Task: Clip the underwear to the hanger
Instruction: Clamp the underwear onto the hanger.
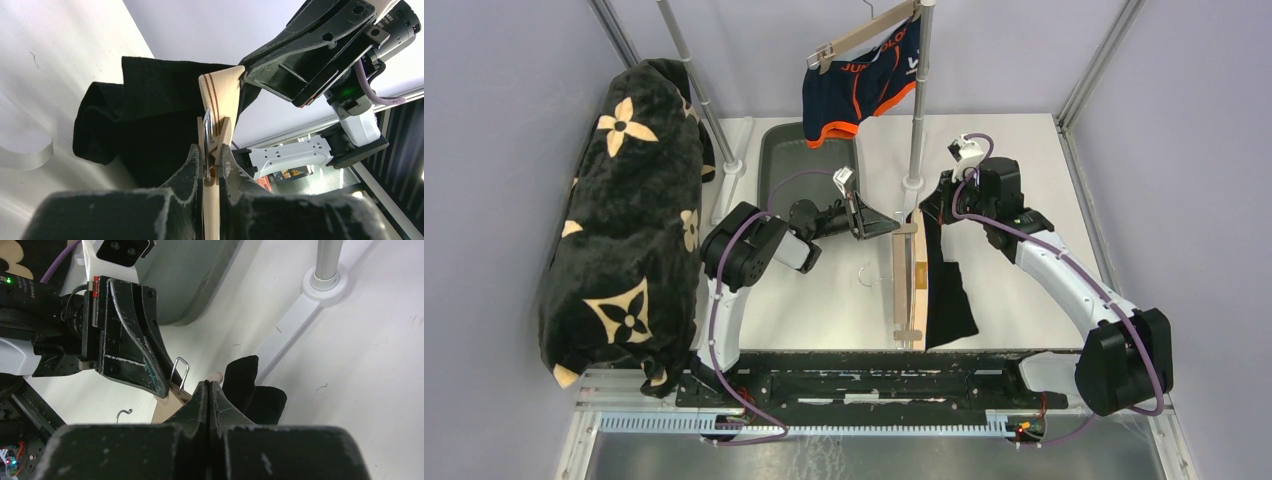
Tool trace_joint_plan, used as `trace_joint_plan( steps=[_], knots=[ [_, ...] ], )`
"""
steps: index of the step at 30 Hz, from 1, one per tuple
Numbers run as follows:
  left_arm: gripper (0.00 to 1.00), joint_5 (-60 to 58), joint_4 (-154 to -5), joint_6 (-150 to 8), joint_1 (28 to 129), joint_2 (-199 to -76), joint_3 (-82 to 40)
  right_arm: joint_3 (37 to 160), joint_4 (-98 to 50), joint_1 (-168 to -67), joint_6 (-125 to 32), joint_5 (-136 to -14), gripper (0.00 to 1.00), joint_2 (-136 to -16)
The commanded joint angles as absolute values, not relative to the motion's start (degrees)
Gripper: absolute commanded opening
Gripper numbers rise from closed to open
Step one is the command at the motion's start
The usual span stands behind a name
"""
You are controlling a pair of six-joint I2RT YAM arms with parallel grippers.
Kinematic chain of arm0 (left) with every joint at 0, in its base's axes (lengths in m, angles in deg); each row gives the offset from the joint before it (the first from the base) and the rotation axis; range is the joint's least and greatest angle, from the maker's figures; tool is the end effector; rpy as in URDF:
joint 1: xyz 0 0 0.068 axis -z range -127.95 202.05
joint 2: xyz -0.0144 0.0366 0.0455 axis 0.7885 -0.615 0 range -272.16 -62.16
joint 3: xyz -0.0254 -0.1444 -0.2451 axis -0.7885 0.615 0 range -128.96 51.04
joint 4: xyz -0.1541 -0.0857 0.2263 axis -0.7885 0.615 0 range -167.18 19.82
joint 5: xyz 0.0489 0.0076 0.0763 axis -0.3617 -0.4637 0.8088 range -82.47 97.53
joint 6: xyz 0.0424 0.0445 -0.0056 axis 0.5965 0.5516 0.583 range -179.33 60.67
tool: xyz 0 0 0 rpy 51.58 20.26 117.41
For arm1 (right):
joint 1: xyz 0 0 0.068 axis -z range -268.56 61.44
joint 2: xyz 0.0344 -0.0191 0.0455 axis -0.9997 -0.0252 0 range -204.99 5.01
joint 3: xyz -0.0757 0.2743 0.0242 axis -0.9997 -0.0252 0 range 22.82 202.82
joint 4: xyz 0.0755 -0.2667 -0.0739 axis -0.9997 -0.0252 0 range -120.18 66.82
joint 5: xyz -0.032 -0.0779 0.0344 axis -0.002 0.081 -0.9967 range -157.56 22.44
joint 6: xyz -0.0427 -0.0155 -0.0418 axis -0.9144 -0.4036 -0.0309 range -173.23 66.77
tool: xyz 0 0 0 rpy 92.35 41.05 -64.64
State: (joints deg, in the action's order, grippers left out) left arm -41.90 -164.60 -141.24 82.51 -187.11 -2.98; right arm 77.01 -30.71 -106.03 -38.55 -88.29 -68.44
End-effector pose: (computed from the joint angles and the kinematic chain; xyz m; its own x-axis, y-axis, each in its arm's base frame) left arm 0.3480 -0.2457 0.1329 -0.9136 -0.2095 -0.3485 0.3770 -0.1156 -0.9190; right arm 0.3027 0.1125 0.2932 -0.5633 0.0711 -0.8232 -0.4543 0.8055 0.3805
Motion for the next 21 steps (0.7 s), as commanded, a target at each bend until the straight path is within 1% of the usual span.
trace_joint_plan(
  steps=[1,21],
  knots=[
    [0.03,-43.4,-176.2,-141.1,83.6,-183.2,-2.5,80.4,-27.3,-105.5,-39.5,-86.9,0.0,-68.0],
    [0.03,-43.5,-176.3,-141.5,85.0,-182.6,-3.2,80.1,-26.4,-105.3,-39.4,-87.6,0.0,-67.3]
  ],
)
